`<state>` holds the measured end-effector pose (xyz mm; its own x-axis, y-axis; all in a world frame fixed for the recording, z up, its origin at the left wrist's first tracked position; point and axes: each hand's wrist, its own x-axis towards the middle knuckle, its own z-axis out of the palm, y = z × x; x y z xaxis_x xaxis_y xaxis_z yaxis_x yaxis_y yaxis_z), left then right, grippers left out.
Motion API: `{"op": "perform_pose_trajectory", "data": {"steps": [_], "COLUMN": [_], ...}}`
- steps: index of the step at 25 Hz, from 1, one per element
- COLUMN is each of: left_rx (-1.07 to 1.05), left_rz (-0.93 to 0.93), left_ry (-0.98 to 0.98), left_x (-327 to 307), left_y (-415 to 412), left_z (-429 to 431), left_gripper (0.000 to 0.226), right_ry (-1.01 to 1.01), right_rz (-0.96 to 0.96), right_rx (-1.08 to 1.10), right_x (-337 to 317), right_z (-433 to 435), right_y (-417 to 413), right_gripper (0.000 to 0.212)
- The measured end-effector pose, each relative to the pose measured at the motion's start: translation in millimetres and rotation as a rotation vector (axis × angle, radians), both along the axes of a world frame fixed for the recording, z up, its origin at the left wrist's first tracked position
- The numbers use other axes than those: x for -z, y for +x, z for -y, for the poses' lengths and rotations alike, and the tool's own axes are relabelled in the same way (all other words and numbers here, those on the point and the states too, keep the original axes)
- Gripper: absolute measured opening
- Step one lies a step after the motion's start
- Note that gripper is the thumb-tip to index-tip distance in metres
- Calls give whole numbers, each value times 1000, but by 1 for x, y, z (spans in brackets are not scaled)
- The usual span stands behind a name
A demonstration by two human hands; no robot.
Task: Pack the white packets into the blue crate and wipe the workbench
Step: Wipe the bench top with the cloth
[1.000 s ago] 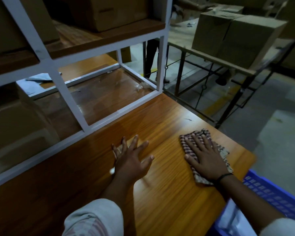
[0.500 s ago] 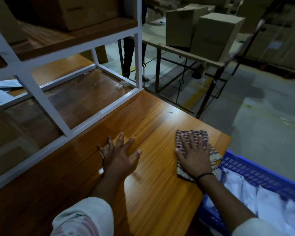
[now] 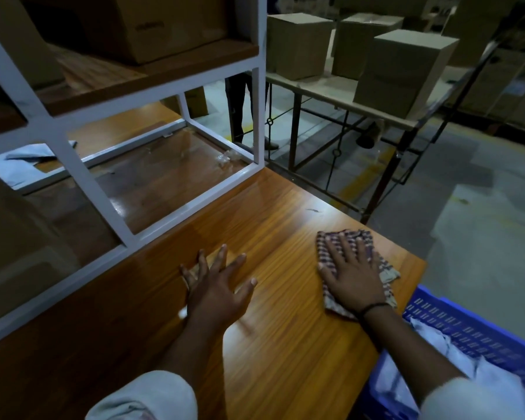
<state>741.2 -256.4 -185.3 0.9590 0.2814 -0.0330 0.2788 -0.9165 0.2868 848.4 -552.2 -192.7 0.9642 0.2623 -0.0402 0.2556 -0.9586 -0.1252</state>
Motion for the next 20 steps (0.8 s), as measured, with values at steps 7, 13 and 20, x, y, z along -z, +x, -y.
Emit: {"op": "perform_pose_trajectory", "data": {"steps": [7, 13, 20], "left_rx": [-30, -54, -70], "left_rz": [-12, -52, -84], "left_ry": [-6, -27, -41], "left_x": [-1, -7, -9], "left_y": [3, 5, 7], "left_z": [0, 1, 0], "left_gripper": [69, 66, 65], "right_ry": [-3, -35, 37], "right_rz": [-37, -71, -97], "right_rx": [39, -95, -199], "right_x": [-5, -11, -14], "right_z": [-60, -151, -214], "right_y": [118, 172, 223], "right_gripper": [75, 77, 82]}}
